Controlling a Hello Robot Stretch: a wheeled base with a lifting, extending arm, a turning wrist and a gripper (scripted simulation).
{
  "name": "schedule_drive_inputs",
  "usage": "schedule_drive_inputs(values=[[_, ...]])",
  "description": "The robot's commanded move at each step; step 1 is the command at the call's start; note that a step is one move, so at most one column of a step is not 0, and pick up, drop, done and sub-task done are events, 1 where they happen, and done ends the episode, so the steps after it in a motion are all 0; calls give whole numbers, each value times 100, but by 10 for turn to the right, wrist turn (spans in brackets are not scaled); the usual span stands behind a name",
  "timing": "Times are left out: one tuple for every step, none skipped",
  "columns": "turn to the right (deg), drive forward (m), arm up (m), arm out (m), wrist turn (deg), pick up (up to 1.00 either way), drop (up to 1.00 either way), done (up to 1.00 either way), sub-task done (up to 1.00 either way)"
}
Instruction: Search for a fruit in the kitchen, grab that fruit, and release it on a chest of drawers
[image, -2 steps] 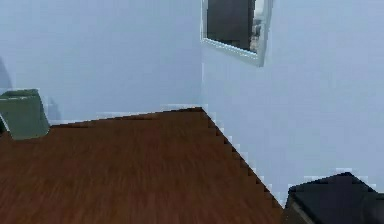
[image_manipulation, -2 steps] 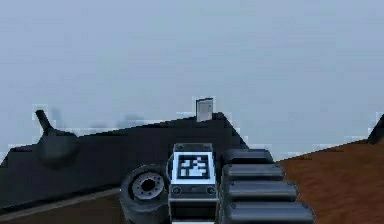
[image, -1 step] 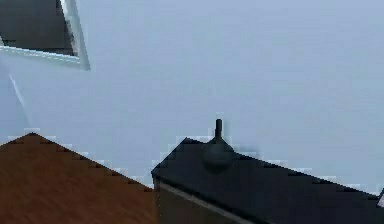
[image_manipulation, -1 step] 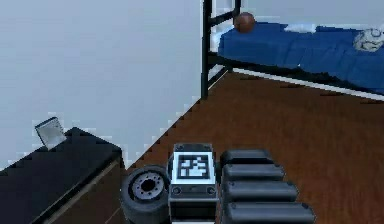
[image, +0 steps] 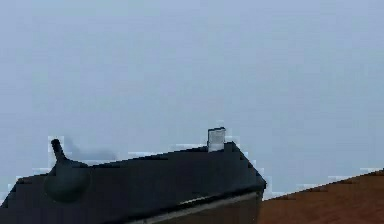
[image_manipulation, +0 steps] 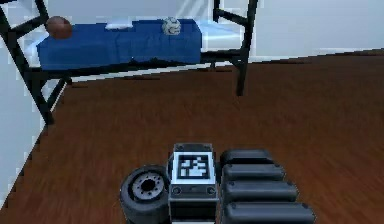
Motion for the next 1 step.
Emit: schedule_drive_inputs(values=[[60,0,0,0,0,0,0,0,0]])
